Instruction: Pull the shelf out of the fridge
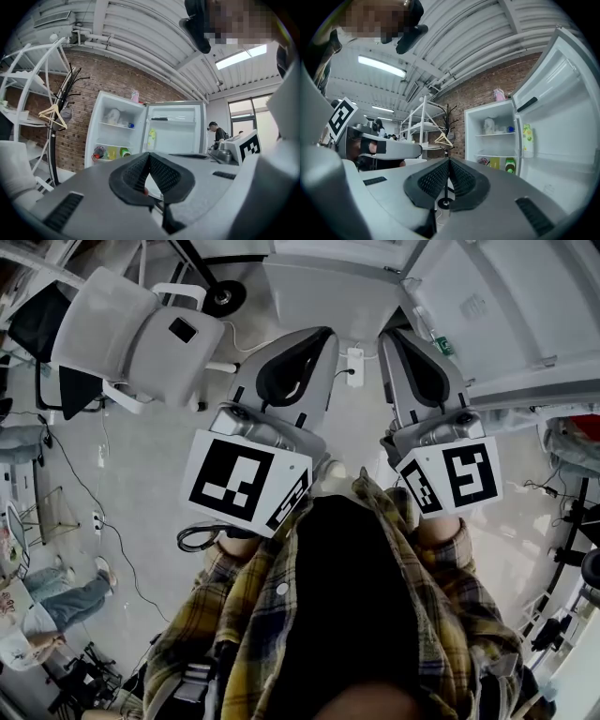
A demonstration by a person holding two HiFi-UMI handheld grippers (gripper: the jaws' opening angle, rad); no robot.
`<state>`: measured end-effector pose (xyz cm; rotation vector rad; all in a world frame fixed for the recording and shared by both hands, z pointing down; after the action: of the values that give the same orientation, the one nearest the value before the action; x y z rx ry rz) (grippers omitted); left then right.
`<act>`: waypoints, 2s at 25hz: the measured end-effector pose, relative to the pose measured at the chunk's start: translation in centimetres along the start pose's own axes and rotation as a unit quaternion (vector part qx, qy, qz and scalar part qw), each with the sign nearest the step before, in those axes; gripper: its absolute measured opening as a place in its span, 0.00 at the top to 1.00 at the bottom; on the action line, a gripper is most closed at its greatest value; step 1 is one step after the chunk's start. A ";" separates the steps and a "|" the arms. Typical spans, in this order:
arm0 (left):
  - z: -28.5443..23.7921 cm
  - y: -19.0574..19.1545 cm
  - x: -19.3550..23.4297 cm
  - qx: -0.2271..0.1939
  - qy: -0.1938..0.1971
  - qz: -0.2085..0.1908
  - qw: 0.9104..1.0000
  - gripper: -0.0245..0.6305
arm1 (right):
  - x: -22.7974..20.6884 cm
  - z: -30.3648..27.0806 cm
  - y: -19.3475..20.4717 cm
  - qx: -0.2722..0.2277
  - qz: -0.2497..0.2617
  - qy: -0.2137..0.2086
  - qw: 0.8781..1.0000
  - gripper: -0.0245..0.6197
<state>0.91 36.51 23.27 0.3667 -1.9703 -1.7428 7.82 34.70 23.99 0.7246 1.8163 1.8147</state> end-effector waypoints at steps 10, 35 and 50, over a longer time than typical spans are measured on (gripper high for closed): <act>-1.8 -1.3 7.1 0.001 0.039 -0.002 0.999 0.96 | 0.5 -7.0 0.1 0.000 -0.007 0.040 0.999 0.94; -13.0 -1.3 14.5 0.019 0.039 0.017 0.999 0.96 | -7.3 -17.3 2.6 0.027 -0.026 0.026 0.999 0.94; -23.1 -1.9 15.6 0.013 0.002 0.028 1.000 0.96 | -17.4 -21.9 2.8 0.023 -0.028 -0.011 0.999 0.94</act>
<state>-0.61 8.72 25.80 0.3199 -1.9832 -1.6821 6.52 6.75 26.45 0.7003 1.8517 1.7267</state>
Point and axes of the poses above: the fingertips, and each gripper's own axes: z backward along the fingers, x to its left, y out of its underside, the point moved 1 cm from there along z, backward along the fingers, and after that the axes turned 2 degrees about z, right-handed, at the moved point
